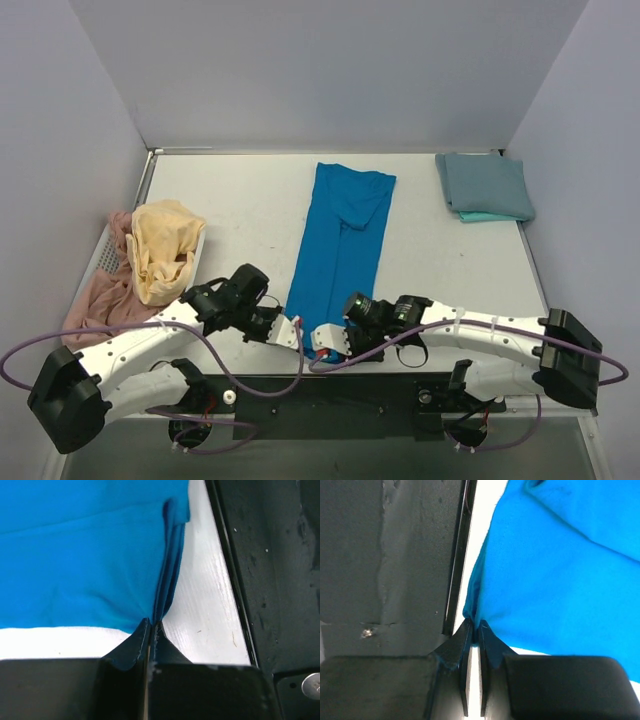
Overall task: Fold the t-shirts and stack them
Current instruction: Grab the bottom of the folded rectangular tshirt with both arms, then fold the folded rectangular tshirt in 1/3 of the way
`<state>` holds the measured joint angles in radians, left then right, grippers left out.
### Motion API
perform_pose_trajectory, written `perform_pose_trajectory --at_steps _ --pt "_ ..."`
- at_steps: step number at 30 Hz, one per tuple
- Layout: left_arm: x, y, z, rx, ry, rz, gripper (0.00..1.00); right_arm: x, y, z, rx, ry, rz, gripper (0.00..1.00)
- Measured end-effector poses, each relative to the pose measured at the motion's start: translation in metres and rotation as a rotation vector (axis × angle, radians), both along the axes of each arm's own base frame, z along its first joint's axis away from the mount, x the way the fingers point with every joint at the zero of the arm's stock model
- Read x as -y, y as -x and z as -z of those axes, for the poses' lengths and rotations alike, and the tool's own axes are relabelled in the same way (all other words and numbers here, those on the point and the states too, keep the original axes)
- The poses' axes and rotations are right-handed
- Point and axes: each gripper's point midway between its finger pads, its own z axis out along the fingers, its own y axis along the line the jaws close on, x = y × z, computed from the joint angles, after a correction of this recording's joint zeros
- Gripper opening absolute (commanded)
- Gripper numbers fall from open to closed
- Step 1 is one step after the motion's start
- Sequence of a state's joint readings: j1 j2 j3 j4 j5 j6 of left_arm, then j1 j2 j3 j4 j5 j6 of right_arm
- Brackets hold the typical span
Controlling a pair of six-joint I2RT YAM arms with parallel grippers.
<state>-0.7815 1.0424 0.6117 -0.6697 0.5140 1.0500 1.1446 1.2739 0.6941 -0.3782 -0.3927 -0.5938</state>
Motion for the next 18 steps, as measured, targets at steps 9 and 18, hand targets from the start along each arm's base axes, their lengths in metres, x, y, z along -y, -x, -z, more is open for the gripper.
perform_pose_trajectory --at_steps 9,18 --pt "0.026 -0.071 -0.061 -0.031 0.186 -0.366 0.00 0.011 -0.070 -0.059 -0.070 -0.192 0.426 0.00" --pt "0.062 -0.167 -0.084 -0.033 0.251 -0.567 0.00 0.036 -0.179 -0.077 -0.043 -0.238 0.695 0.00"
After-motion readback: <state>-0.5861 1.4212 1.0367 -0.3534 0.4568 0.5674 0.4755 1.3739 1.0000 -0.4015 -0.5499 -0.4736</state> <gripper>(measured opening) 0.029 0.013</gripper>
